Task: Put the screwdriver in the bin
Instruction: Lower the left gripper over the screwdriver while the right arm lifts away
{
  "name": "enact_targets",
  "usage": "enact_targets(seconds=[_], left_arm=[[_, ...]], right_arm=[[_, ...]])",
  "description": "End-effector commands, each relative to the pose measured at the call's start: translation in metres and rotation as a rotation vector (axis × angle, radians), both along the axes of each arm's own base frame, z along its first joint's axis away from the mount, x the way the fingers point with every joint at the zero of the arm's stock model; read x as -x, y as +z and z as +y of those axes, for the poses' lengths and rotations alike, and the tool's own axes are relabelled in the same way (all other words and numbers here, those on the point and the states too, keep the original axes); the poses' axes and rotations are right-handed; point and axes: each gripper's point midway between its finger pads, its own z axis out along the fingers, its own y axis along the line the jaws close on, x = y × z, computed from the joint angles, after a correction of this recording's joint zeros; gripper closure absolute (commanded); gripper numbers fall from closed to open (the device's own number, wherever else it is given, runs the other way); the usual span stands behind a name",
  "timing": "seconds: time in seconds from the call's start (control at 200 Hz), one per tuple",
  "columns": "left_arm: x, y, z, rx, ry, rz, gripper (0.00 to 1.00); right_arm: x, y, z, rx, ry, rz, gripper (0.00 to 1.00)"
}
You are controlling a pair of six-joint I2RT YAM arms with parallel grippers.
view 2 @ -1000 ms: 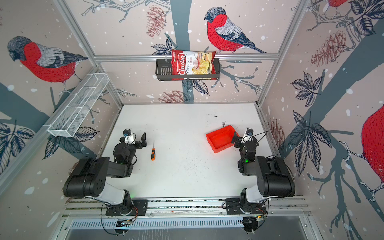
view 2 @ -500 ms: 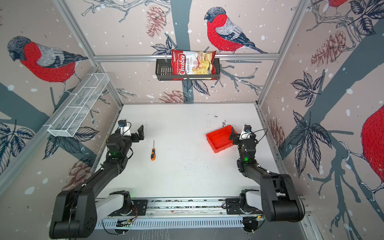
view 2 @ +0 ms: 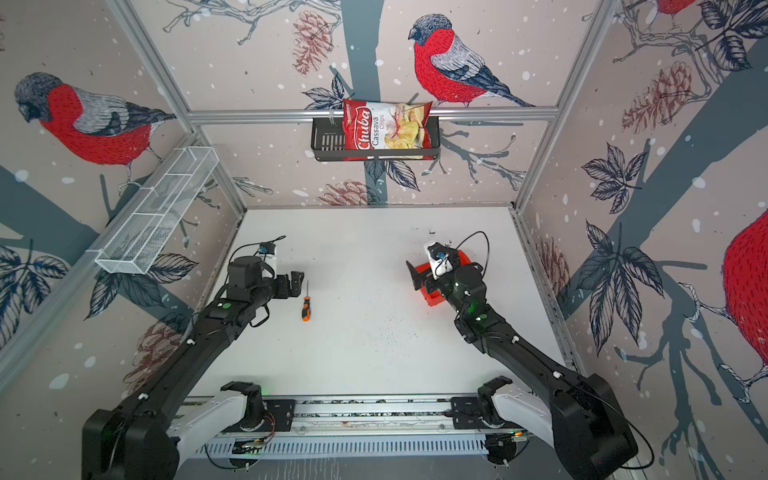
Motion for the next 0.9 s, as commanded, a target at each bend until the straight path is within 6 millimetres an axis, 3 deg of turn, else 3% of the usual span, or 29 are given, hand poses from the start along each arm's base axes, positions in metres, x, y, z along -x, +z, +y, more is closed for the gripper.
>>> enact_targets(seconds=[0.0, 0.22, 0.42, 0.715, 0.806, 0.896], left_arm=[[0.016, -0.021, 0.002, 0.023, 0.047, 0.14, 0.0], [0.02, -0.053, -0.018, 0.109, -0.002, 0.305, 0.0], [0.02, -0.072, -0.022, 0.098, 0.013, 0.363, 0.03], [0.033, -0.095, -0.022, 0.106, 0.084, 0.423, 0.13], [0.035, -0.1, -0.021, 0.104, 0.097, 0.431, 0.29], [0.037, -0.106, -0.022, 0.107, 0.099, 0.448, 0.35]], right_arm=[[0.023, -0.005, 0.034, 0.07, 0.168, 0.045, 0.0], [0.053, 0.004, 0.087, 0.095, 0.35, 0.048, 0.0], [0.077, -0.019, 0.121, 0.146, 0.5, 0.135, 0.0], [0.089, -0.029, 0.131, 0.162, 0.546, 0.166, 0.0], [0.091, -0.033, 0.13, 0.18, 0.553, 0.177, 0.0], [0.093, -0.037, 0.129, 0.196, 0.558, 0.19, 0.0]])
